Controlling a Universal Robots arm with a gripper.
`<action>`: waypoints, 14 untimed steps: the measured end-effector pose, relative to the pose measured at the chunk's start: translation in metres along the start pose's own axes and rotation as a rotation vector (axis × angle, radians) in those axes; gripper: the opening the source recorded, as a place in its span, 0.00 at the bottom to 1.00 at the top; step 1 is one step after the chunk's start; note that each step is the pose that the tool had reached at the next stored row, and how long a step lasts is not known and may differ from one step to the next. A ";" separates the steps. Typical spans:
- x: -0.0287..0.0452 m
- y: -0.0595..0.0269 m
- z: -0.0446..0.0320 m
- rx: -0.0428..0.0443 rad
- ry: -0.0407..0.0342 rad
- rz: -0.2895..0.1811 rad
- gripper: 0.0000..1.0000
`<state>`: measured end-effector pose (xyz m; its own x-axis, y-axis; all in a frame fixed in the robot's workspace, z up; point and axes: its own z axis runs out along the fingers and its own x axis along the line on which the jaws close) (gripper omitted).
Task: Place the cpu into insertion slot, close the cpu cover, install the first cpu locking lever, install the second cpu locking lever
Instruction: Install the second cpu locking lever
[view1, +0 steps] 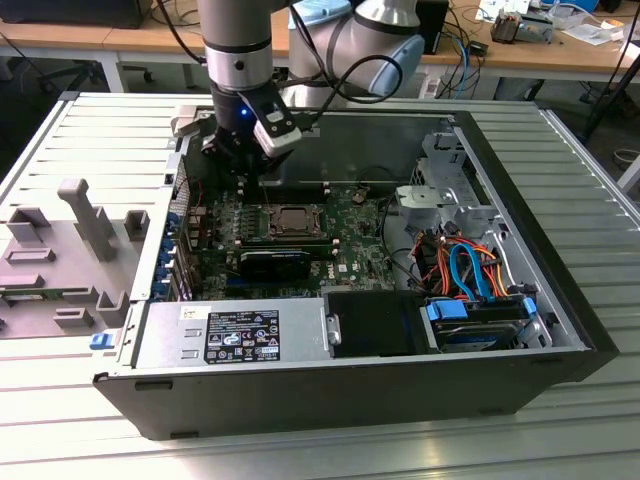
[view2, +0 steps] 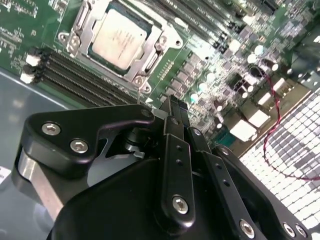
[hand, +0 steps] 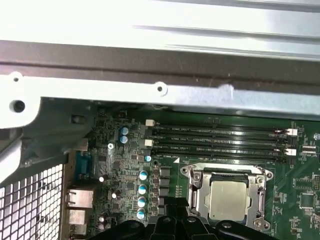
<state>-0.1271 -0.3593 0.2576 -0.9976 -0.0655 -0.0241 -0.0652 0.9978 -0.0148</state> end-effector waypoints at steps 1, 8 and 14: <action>0.0009 0.0030 -0.0002 -0.0001 -0.0010 0.000 0.11; 0.0011 0.0191 -0.0010 0.0005 -0.0018 -0.004 0.11; 0.0003 0.0210 -0.0011 0.0002 -0.0020 -0.019 0.11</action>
<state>-0.1288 -0.3383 0.2584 -0.9961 -0.0842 -0.0258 -0.0838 0.9964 -0.0154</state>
